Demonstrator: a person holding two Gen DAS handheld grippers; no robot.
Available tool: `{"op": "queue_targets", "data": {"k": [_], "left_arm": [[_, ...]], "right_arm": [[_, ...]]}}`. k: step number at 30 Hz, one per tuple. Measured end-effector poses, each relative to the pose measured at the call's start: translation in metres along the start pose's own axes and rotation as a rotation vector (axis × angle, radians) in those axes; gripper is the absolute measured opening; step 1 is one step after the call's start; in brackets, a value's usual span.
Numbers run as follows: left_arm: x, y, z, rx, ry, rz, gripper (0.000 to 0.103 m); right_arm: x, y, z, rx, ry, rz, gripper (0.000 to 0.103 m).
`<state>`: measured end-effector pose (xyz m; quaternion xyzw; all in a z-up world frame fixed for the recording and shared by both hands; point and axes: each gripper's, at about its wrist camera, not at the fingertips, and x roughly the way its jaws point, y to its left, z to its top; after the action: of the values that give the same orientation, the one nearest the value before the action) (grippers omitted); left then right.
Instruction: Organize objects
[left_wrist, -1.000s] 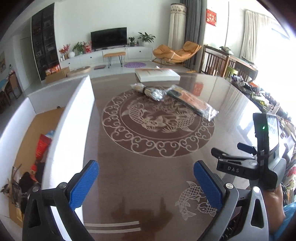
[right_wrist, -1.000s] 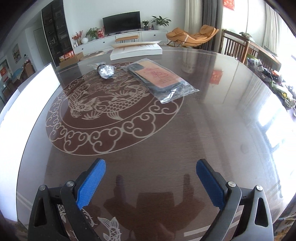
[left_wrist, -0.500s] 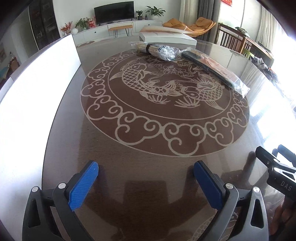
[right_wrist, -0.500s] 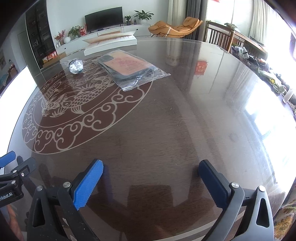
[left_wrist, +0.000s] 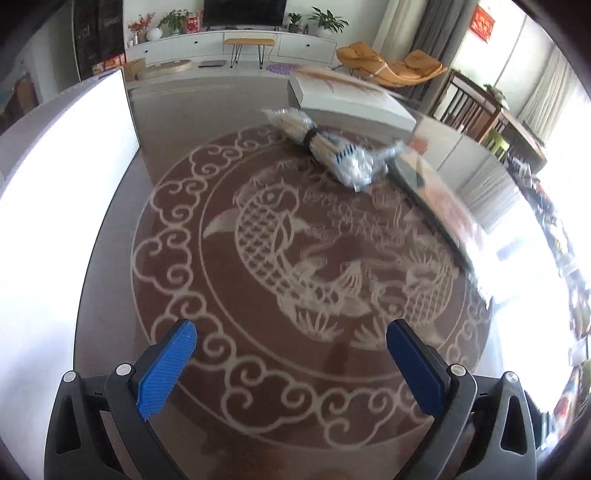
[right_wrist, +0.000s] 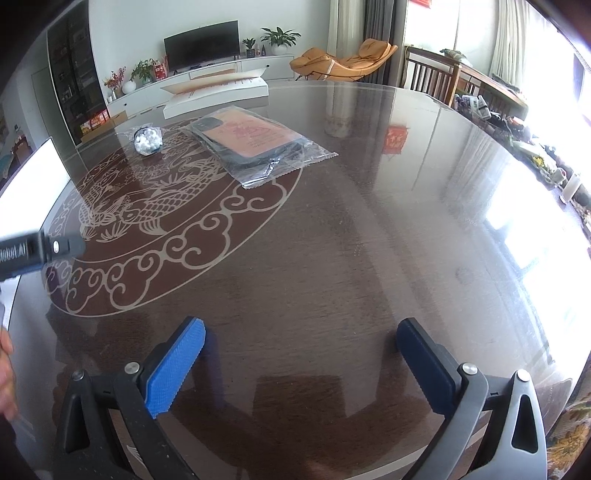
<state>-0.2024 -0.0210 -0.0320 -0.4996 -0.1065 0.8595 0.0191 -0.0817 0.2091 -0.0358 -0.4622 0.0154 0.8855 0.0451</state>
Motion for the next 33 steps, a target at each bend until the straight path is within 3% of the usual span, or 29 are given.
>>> {"op": "queue_targets", "data": {"k": [4,7,11,16,18,20,21,23,27,33], "left_arm": [[0.002,0.011,0.073,-0.081,-0.086,-0.037,0.103],[0.026,0.004,0.113,-0.069,-0.065,-0.005,0.103],[0.063,-0.019,0.133,-0.045,-0.021,-0.026,0.103],[0.105,-0.041,0.137,-0.003,0.007,0.083,0.103],[0.113,-0.041,0.134,0.003,0.004,0.118,0.103],[0.106,-0.039,0.127,0.035,-0.054,0.136,0.072],[0.102,-0.038,0.123,0.049,-0.069,0.137,0.064],[0.092,-0.031,0.111,0.060,-0.090,0.141,0.029],[0.064,-0.013,0.068,0.062,-0.113,0.118,0.029],[0.007,0.002,-0.030,0.111,-0.123,0.094,0.029]], "right_arm": [[0.000,0.000,0.000,0.000,0.000,0.000,0.103],[0.000,0.000,0.000,-0.001,0.000,0.000,0.103],[0.000,0.000,0.000,-0.002,0.000,0.001,0.103],[0.000,0.001,0.001,-0.004,0.001,0.002,0.103],[0.001,0.002,0.002,-0.005,0.001,0.003,0.103],[0.000,0.002,0.002,-0.004,0.001,0.003,0.103],[0.001,0.002,0.002,-0.004,0.001,0.003,0.103],[0.001,0.002,0.002,-0.004,0.000,0.003,0.103],[0.001,0.002,0.002,-0.004,0.001,0.003,0.103],[0.001,0.002,0.002,-0.005,0.000,0.003,0.103]]}}
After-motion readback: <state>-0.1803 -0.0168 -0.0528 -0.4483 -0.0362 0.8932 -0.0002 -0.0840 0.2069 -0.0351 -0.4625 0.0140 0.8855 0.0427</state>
